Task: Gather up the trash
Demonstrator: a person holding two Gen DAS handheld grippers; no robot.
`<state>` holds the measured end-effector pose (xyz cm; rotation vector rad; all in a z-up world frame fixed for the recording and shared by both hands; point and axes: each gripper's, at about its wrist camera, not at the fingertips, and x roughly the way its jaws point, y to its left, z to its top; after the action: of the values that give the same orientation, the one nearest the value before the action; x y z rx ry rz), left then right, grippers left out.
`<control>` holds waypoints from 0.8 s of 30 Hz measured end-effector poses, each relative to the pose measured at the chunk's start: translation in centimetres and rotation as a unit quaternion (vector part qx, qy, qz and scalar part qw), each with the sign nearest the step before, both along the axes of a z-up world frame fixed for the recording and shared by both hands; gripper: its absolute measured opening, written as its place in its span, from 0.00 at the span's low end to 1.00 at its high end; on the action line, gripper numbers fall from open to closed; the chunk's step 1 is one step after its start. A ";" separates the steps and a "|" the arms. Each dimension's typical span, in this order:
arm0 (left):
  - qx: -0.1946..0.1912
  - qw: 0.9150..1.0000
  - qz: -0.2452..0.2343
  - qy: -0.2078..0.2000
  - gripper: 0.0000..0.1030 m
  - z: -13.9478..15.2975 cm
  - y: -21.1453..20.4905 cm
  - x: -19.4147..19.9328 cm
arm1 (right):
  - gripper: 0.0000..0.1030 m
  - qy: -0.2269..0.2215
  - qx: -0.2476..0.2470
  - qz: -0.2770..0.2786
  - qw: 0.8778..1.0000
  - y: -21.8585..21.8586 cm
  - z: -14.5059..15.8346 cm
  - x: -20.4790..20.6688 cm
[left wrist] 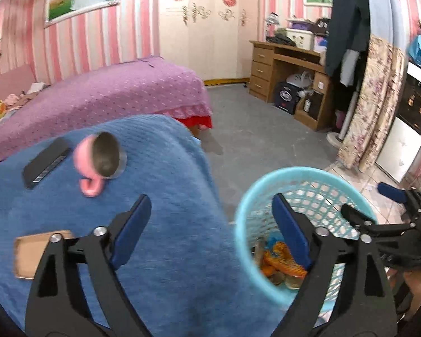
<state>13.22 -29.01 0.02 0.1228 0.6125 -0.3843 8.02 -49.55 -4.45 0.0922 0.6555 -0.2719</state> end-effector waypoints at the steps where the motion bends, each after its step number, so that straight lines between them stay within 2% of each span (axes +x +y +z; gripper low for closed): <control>1: 0.000 1.000 0.006 -0.004 0.89 0.5 0.7 -0.2 | 0.96 -0.002 0.000 -0.001 1.000 0.5 0.4 -0.2; 4: -0.001 0.999 0.026 -0.024 0.94 2.7 4.5 -1.6 | 0.96 -0.015 -0.003 0.000 1.000 2.6 1.8 -1.3; 12: 0.011 0.995 0.060 -0.073 0.95 6.6 11.7 -7.2 | 0.96 -0.062 -0.007 0.040 0.997 11.0 5.4 -5.5; 17: 0.034 0.993 0.073 -0.090 0.95 6.3 15.0 -10.8 | 0.96 -0.080 -0.010 0.059 0.995 16.0 6.0 -7.9; 24: 0.020 0.994 0.085 -0.068 0.95 4.0 18.3 -14.1 | 0.96 -0.083 -0.020 0.070 0.994 20.1 5.1 -10.8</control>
<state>-0.84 -10.67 3.97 0.1331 0.4924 -0.1966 -2.78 -29.46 0.62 0.0307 0.4883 -0.1409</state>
